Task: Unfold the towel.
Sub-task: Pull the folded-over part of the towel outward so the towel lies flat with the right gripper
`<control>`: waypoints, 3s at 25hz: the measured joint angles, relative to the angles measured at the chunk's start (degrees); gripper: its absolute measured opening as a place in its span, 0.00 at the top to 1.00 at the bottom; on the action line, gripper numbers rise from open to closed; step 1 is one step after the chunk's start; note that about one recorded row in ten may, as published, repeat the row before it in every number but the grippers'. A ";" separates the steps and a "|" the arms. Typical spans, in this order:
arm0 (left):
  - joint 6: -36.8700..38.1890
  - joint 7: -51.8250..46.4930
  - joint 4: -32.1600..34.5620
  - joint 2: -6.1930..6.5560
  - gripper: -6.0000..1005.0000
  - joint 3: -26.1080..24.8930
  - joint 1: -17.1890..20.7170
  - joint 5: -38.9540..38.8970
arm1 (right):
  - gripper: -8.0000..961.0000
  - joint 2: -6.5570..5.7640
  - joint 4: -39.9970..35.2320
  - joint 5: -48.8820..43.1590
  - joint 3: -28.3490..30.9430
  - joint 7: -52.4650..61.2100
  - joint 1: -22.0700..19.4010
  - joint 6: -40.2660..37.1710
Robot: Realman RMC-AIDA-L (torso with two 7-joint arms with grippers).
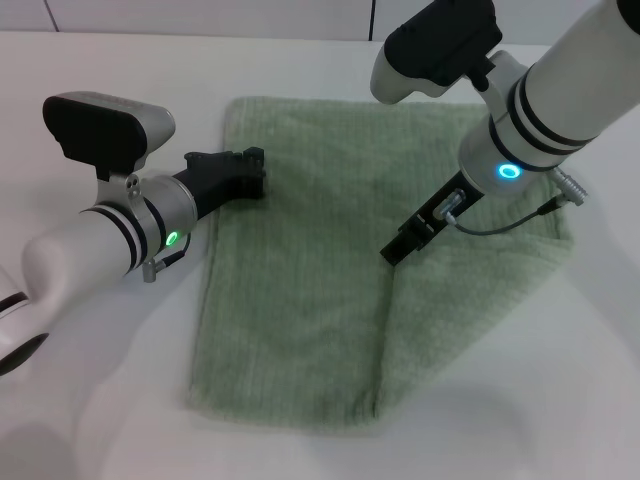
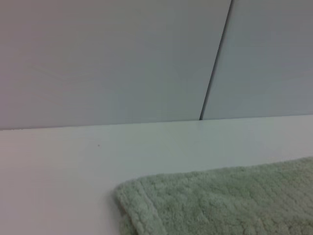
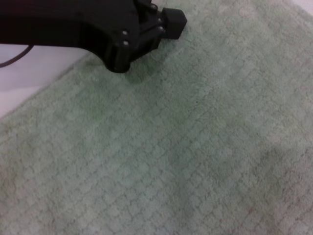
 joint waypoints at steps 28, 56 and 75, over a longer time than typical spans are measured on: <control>0.00 0.26 0.53 0.12 1.00 0.00 0.25 0.09 | 0.65 0.02 6.38 0.00 -0.14 -0.09 3.53 -1.43; 0.00 0.34 0.52 0.28 1.00 0.00 0.33 0.09 | 0.97 -0.15 -9.08 -0.14 -0.33 -2.98 5.57 21.24; 0.00 0.35 0.53 0.30 1.00 -0.05 0.35 0.09 | 0.97 0.02 -9.56 0.08 -2.72 -0.93 6.08 31.87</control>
